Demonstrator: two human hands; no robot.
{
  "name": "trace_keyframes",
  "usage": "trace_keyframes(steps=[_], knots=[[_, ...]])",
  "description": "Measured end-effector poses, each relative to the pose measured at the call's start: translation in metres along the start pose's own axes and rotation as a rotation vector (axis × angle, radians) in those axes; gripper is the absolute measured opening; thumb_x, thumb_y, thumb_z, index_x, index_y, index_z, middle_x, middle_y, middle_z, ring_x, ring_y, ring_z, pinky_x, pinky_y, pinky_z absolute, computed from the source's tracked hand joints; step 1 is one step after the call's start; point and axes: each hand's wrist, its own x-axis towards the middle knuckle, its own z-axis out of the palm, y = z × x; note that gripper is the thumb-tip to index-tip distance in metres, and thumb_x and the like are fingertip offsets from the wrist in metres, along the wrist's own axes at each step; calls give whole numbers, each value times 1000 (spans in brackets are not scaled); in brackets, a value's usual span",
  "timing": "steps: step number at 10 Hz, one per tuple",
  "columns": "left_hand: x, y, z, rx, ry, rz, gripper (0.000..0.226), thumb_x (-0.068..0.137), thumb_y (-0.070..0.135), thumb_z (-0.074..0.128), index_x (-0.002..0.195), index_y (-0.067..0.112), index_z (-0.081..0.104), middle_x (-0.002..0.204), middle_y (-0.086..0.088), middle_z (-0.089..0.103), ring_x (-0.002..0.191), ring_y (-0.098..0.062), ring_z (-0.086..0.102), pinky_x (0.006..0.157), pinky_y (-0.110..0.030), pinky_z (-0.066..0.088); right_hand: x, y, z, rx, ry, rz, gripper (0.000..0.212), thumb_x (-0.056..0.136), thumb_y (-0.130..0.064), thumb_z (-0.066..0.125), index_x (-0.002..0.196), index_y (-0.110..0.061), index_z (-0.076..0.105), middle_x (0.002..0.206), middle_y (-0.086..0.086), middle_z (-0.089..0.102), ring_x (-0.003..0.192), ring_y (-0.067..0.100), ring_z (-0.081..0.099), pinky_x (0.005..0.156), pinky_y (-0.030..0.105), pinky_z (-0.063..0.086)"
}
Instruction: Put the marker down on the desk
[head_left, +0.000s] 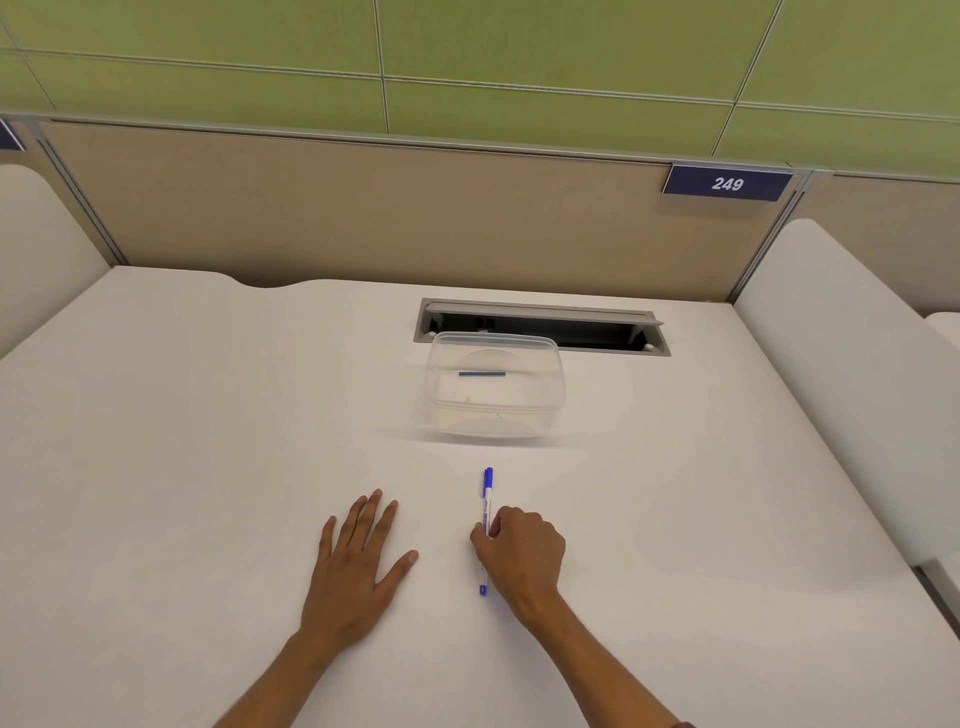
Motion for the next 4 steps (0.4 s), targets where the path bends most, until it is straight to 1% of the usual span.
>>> trace_keyframes(steps=[1,2,4], knots=[[0,0,-1,2,-8,-3,77,86,71,10,149,28,22,159,5,13,146,-10,7,119,-42,4,-1,0,3,8,-3,5,31,87,-47,51,78,-19,63,67,-5,58,60,17,53,58,29,39],[0,1,-1,6,-9,-4,78,86,71,10,149,28,22,159,5,14,146,-10,8,119,-42,4,-1,-1,3,10,-11,3,33,88,-48,51,80,-19,65,68,-5,59,61,16,54,60,29,42],[0,2,-3,-15,-14,-7,78,86,71,10,149,28,22,159,5,13,146,-10,7,119,-43,5,-5,-4,1,39,22,32,41,86,-57,47,68,-20,54,62,-5,56,55,17,49,55,29,36]])
